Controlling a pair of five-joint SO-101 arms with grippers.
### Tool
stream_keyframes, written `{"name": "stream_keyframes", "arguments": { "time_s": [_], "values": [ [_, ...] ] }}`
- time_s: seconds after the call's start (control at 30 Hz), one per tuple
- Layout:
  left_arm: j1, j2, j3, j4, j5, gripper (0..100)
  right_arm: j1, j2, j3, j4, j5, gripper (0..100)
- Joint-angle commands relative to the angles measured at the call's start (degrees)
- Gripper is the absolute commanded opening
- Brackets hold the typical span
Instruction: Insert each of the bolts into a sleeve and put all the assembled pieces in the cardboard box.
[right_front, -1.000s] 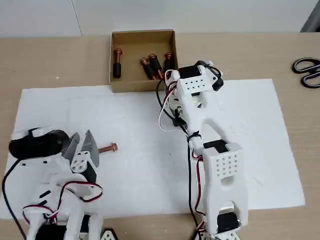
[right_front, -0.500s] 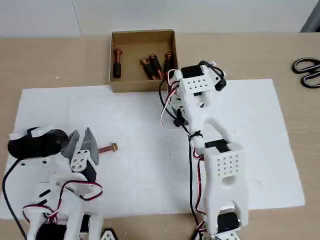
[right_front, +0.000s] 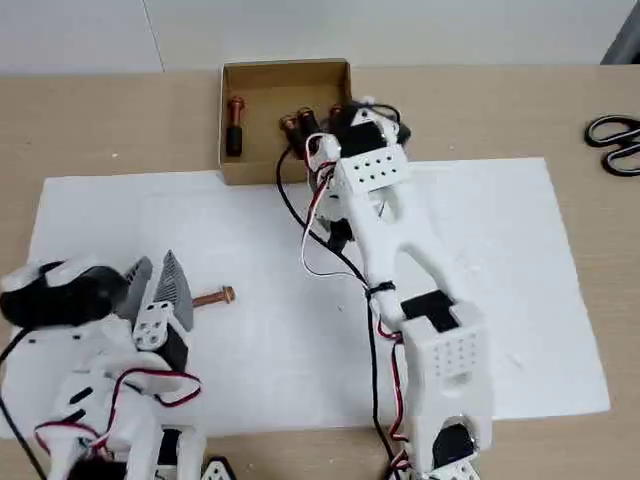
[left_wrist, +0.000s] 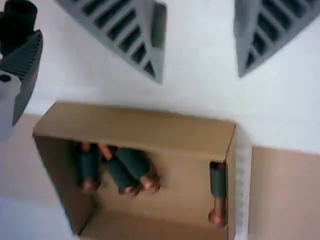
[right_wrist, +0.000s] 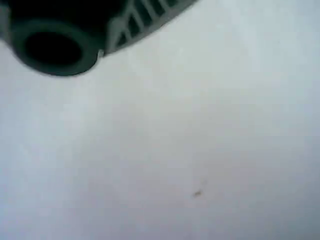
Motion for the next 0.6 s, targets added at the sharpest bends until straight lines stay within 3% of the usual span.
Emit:
{"name": "stream_keyframes", "arguments": {
  "time_s": [0.0, 0.1, 0.3, 0.57],
  "values": [
    [-0.1, 6.2, -7.5, -1.0, 0.1, 5, 0.0, -7.8, -1.8, 1.2, 4.7, 0.2],
    [0.2, 15.0, -16.0, -0.3, 0.1, 1, 2.2, -10.2, -1.8, 1.4, 7.1, 0.2],
    [0.3, 33.8, -33.5, 3.4, 0.1, 1, 9.4, -11.5, -1.2, 1.5, 7.8, 0.2],
    [0.4, 55.7, -56.5, 25.1, 0.1, 1, 15.6, -13.1, 13.5, 1.5, 7.8, 0.2]
  ]
}}
